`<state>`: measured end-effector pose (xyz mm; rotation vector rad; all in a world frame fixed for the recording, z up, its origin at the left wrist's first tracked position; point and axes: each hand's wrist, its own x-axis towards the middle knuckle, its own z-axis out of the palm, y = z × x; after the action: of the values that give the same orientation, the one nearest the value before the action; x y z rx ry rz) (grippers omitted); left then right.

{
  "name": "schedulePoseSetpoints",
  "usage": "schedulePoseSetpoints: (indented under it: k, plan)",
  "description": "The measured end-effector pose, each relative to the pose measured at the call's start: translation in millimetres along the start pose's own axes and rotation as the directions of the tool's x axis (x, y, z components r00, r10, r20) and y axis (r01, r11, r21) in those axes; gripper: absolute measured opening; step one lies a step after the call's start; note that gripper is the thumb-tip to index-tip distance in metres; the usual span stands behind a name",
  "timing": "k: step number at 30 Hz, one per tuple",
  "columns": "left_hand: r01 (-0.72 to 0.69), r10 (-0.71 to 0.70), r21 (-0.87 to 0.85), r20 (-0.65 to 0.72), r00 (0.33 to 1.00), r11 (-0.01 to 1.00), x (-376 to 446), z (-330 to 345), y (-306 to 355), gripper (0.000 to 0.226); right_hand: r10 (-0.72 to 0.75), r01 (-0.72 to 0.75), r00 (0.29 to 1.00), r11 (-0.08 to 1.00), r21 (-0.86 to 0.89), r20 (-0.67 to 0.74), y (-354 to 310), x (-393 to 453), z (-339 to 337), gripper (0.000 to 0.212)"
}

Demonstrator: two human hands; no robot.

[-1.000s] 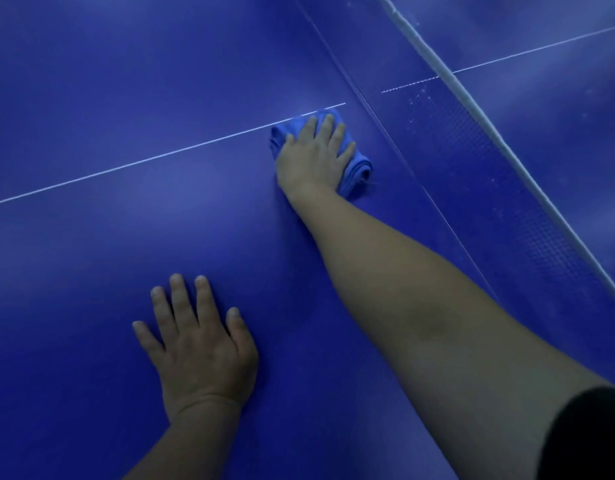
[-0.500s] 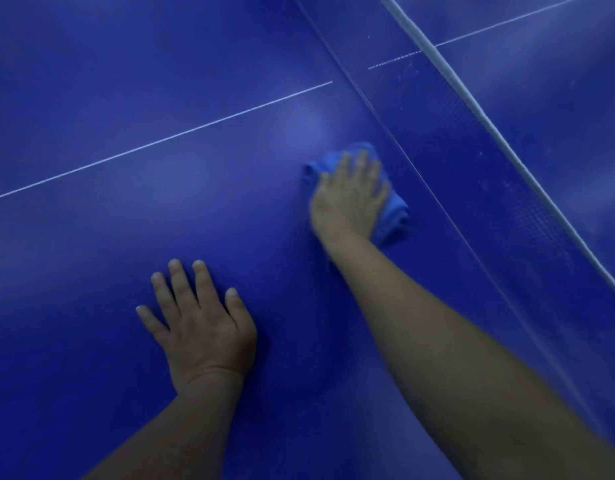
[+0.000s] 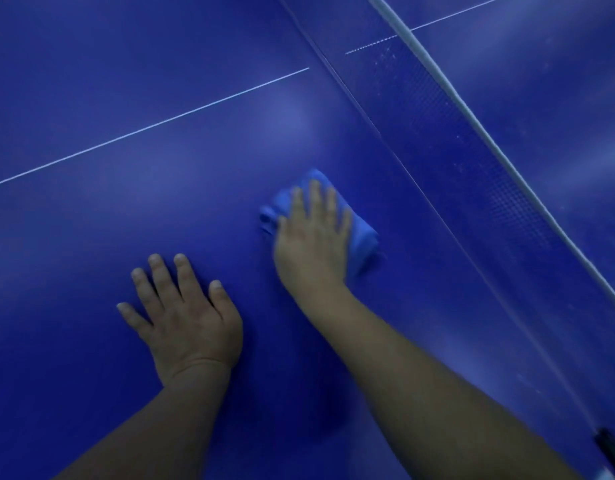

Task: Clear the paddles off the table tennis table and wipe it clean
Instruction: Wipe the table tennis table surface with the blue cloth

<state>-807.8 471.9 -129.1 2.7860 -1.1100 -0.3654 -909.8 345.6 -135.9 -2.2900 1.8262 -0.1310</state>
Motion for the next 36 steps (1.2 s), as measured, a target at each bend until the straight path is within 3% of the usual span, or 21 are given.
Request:
schedulePoseSetpoints:
  k: [2, 5, 8, 11, 15, 19, 24, 27, 29, 31, 34, 36]
  plan:
    - [0.001, -0.001, -0.012, 0.006, 1.000, 1.000, 1, 0, 1, 0.073, -0.058, 0.058, 0.998, 0.998, -0.007, 0.012, -17, 50, -1, 0.055]
    - [0.004, -0.003, -0.021, 0.004, 1.000, 1.000, 0, 0, 1, 0.073, 0.189, -0.192, 0.979, 0.980, -0.041, -0.072, 30, 77, -10, 0.055]
    - [-0.009, 0.009, -0.033, 0.002, 1.000, 0.999, 0, 1, 1, 0.067, 0.366, -0.371, 0.926, 0.928, -0.038, -0.096, 71, 31, -22, 0.058]
    - [-0.002, 0.003, -0.024, 0.014, 1.000, 1.000, 0, 1, 1, 0.064, 0.287, -0.288, 0.956, 0.958, -0.013, -0.055, 37, 24, -13, 0.058]
    - [0.002, -0.002, -0.020, -0.018, 1.000, 1.000, 3, 3, 0, 0.071, 0.071, -0.070, 0.997, 0.997, 0.043, -0.013, -28, 113, -8, 0.056]
    - [-0.015, 0.015, -0.021, -0.021, 1.000, 1.000, 4, 5, -1, 0.072, 0.145, -0.145, 0.989, 0.986, 0.079, 0.004, -18, 158, -7, 0.055]
    - [-0.020, 0.020, -0.021, 0.002, 1.000, 1.000, 0, 1, -1, 0.066, 0.386, -0.392, 0.901, 0.920, 0.005, -0.197, 110, 8, -23, 0.054]
    - [-0.029, 0.029, -0.023, -0.001, 1.000, 0.999, 0, 0, 0, 0.065, 0.524, -0.535, 0.832, 0.845, -0.009, -0.183, 153, -97, -33, 0.050]
    - [-0.039, 0.039, -0.026, -0.007, 0.999, 0.999, -1, -1, 0, 0.065, 0.595, -0.599, 0.794, 0.800, 0.007, -0.124, 149, -105, -33, 0.052]
    - [-0.048, 0.048, -0.046, -0.004, 0.999, 0.998, -1, 0, -2, 0.066, 0.550, -0.550, 0.830, 0.835, 0.027, -0.095, 127, -72, -36, 0.054]
    - [-0.084, 0.082, -0.120, -0.021, 0.996, 0.989, 0, -3, -6, 0.071, 0.298, -0.298, 0.954, 0.955, 0.010, -0.020, 93, -22, -32, 0.055]
    - [-0.135, 0.134, -0.213, -0.015, 0.991, 0.968, -4, -7, -10, 0.075, 0.221, -0.221, 0.975, 0.975, -0.013, -0.026, 104, -20, -30, 0.053]
